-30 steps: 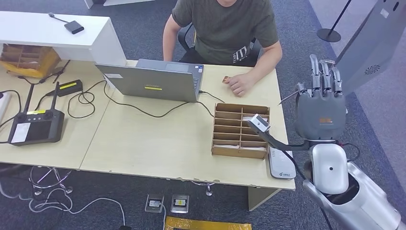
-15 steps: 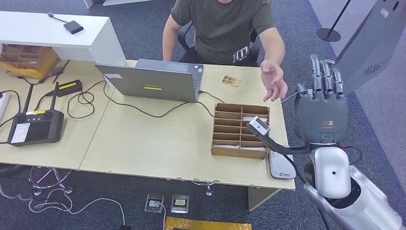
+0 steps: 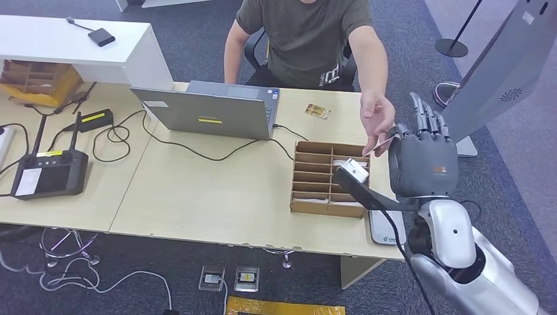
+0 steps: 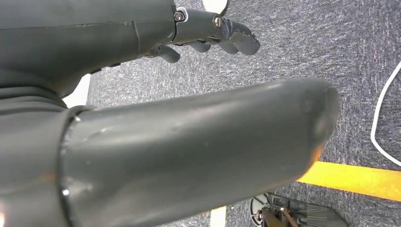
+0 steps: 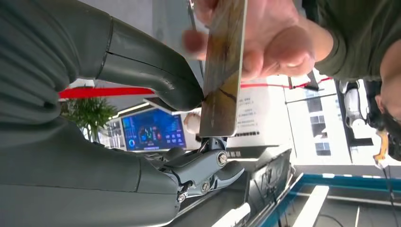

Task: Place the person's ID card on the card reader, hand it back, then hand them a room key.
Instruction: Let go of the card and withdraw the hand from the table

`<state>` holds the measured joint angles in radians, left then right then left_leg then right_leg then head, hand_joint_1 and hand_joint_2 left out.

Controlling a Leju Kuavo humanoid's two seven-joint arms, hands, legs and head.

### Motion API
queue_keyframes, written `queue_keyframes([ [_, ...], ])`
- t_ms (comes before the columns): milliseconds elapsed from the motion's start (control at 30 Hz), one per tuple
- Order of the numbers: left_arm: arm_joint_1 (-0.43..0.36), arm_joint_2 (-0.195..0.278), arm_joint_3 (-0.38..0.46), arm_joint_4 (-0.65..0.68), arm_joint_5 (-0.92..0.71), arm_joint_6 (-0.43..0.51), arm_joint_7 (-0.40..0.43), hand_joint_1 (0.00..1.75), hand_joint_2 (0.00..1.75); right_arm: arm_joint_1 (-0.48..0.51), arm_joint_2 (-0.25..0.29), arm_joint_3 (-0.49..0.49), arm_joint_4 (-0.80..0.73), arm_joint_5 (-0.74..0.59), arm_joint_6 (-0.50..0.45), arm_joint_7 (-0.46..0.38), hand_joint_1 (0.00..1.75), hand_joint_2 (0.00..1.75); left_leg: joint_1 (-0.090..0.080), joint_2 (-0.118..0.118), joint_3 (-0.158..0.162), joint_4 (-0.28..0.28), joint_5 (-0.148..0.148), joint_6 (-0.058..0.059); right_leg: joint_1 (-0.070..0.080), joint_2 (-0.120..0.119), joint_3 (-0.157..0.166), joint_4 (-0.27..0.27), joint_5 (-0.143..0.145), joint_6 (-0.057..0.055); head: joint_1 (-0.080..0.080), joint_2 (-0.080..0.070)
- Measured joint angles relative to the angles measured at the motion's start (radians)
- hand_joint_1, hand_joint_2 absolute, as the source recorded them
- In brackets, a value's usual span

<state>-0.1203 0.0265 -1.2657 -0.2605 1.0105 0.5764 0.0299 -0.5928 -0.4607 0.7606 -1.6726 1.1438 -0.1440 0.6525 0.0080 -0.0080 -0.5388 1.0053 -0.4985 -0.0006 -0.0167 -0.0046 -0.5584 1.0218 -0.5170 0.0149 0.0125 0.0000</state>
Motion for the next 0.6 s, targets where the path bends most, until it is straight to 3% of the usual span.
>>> queue_keyframes([
  [600, 0.001, 0.001, 0.002, 0.0, 0.031, 0.005, -0.009, 0.0, 0.0, -0.021, 0.073, 0.02, 0.149, -0.025, -0.027, 0.007, 1.75, 1.75, 0.0, -0.001, 0.0, 0.0, 0.0, 0.0, 0.0, -0.001, 0.0, 0.0, 0.0, 0.0, 0.0, 0.0],
])
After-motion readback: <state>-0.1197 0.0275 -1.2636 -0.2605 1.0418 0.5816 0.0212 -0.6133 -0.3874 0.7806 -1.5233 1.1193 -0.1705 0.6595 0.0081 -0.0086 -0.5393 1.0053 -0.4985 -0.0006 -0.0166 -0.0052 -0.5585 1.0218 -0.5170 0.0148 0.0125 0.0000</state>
